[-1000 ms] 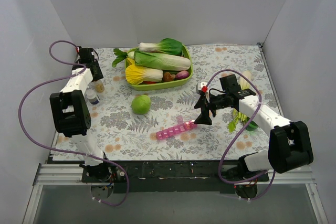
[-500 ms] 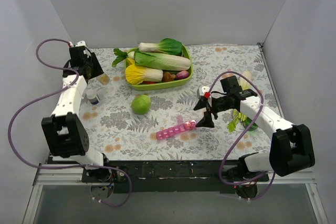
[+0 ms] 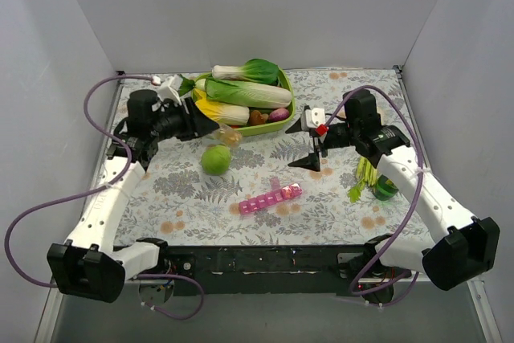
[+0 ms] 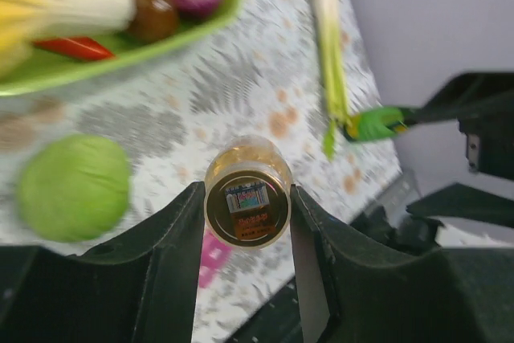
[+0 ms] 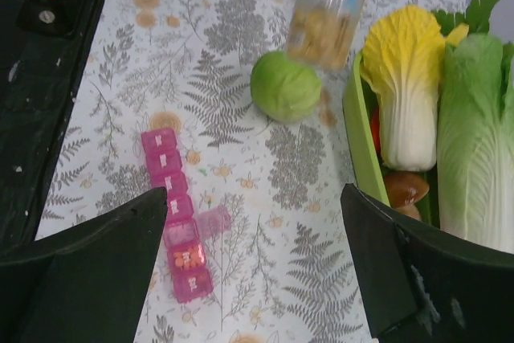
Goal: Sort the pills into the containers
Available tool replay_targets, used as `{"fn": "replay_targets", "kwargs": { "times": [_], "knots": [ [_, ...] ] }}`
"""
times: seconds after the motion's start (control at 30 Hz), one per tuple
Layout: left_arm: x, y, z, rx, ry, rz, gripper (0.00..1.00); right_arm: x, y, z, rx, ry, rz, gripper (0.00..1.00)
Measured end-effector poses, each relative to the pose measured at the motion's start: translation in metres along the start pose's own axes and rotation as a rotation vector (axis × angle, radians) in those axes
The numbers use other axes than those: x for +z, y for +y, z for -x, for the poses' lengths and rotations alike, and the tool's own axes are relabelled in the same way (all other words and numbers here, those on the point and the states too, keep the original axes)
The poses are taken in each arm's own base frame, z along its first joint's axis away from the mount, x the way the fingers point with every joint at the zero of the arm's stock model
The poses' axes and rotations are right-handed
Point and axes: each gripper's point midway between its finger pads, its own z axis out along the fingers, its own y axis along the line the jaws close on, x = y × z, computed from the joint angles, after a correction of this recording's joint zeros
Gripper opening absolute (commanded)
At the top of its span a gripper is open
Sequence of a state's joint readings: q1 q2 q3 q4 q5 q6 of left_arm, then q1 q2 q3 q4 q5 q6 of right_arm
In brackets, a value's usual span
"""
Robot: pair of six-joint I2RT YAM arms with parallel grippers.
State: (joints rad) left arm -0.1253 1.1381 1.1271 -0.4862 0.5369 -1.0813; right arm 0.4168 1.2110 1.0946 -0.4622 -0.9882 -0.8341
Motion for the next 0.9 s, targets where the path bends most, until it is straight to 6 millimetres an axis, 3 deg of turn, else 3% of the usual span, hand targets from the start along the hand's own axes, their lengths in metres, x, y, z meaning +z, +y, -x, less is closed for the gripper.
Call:
{"fn": "replay_targets", "kwargs": {
  "times": [0.13, 0.23, 0.37, 0.57, 0.77, 0.9],
  "knots": [
    [0.014, -0.047, -0.05, -0.086, 0.116, -0.164, 0.0, 0.014, 0.007, 0.028, 0.002, -0.038, 0.03, 0.97],
    [0.023, -0.076, -0.08, -0.136, 0.178, -0.237, 0.0, 0.023, 0.016, 0.032, 0.058, -0.035, 0.048, 0.98],
    [0.035, -0.108, -0.104, -0.164, 0.217, -0.299, 0.0, 0.024, 0.009, 0.029, 0.128, -0.015, -0.001, 0.97],
    [0.049, -0.131, -0.109, -0.197, 0.183, -0.306, 0.0, 0.031, 0.01, -0.001, 0.253, 0.042, -0.045, 0.98],
    [0.056, -0.131, -0.103, -0.242, 0.121, -0.275, 0.0, 0.037, 0.026, -0.036, 0.342, 0.106, -0.053, 0.95],
    [0.06, -0.127, -0.106, -0.28, 0.11, -0.262, 0.0, 0.037, 0.029, -0.042, 0.356, 0.111, -0.055, 0.88]
  ]
}}
